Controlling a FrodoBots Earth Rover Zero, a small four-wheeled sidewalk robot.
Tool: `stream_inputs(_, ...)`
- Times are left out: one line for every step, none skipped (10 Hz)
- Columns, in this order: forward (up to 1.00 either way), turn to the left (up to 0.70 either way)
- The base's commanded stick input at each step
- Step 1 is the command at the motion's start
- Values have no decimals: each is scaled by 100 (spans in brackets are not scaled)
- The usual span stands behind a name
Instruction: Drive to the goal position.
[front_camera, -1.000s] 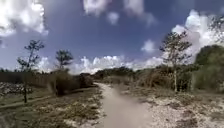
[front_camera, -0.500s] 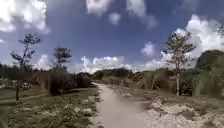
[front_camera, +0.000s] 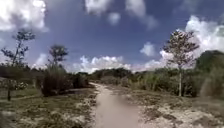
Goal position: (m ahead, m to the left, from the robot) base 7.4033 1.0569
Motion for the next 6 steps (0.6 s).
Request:
stream_inputs(70, 0)
stream_inputs(70, 0)
stream_inputs(70, 0)
stream_inputs(70, 0)
stream_inputs(70, 0)
stream_inputs(70, 0)
